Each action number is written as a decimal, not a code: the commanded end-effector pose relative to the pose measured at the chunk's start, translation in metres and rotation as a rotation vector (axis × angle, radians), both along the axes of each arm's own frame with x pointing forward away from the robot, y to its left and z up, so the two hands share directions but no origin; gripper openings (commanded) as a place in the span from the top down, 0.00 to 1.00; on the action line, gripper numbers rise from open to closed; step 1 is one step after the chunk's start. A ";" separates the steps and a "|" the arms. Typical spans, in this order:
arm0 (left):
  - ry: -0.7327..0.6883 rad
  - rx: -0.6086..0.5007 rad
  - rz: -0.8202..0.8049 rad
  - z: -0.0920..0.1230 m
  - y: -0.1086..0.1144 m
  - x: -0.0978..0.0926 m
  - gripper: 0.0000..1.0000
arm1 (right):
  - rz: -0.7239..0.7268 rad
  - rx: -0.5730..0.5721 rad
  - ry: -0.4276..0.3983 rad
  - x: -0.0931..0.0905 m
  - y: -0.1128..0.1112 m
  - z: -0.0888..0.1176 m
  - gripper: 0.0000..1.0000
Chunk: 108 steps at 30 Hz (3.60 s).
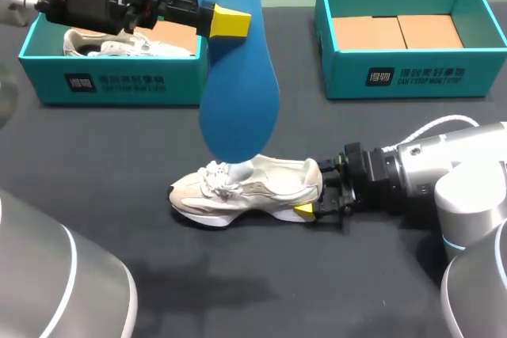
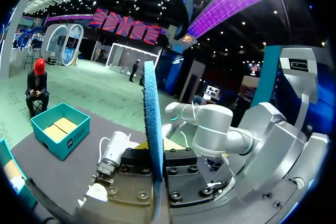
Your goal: Take the shoe out of the shoebox, open the shoe tongue, remove and reinsert the insole, then place the shoe into the shoebox
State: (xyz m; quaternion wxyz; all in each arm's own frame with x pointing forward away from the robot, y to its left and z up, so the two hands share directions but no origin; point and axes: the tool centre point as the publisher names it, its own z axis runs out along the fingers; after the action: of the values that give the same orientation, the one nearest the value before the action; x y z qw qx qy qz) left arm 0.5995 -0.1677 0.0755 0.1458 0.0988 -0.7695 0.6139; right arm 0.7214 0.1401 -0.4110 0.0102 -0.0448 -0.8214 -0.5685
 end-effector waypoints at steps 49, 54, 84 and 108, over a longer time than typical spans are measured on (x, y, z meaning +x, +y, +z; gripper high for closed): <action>0.001 0.002 -0.003 0.000 -0.002 0.002 1.00 | -0.060 -0.609 0.095 -0.014 -0.056 0.052 0.00; 0.001 0.002 -0.003 0.000 -0.002 0.002 1.00 | -0.096 -0.762 0.156 -0.008 -0.035 0.062 0.00; 0.001 0.002 -0.003 0.000 -0.002 0.002 1.00 | -0.068 -1.135 0.227 -0.003 -0.010 0.093 0.00; 0.001 0.002 -0.003 0.000 -0.002 0.002 1.00 | -0.024 -1.174 0.149 0.030 0.020 0.082 0.00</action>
State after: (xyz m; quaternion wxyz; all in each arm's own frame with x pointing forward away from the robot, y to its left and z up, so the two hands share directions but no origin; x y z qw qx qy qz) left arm 0.5999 -0.1681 0.0757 0.1461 0.0986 -0.7697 0.6136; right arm 0.7435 0.1491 -0.3233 0.0296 -0.0932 -0.9948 -0.0277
